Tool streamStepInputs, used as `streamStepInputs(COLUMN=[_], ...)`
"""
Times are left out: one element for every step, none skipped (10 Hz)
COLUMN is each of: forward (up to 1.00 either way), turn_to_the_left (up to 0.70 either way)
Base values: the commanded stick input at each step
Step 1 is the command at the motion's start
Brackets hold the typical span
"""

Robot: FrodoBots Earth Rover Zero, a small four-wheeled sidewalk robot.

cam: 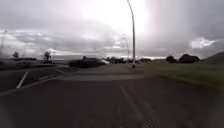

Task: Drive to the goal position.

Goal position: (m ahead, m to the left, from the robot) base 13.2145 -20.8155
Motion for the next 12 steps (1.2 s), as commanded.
streamStepInputs(forward=[1.0,1.0,1.0,1.0,1.0,1.0,1.0,1.0,1.0,1.0,1.0,1.0], turn_to_the_left=[0.0,0.0,0.0,0.0,-0.13,-0.31,-0.4,-0.4,0.0,0.0,0.0,0.0])
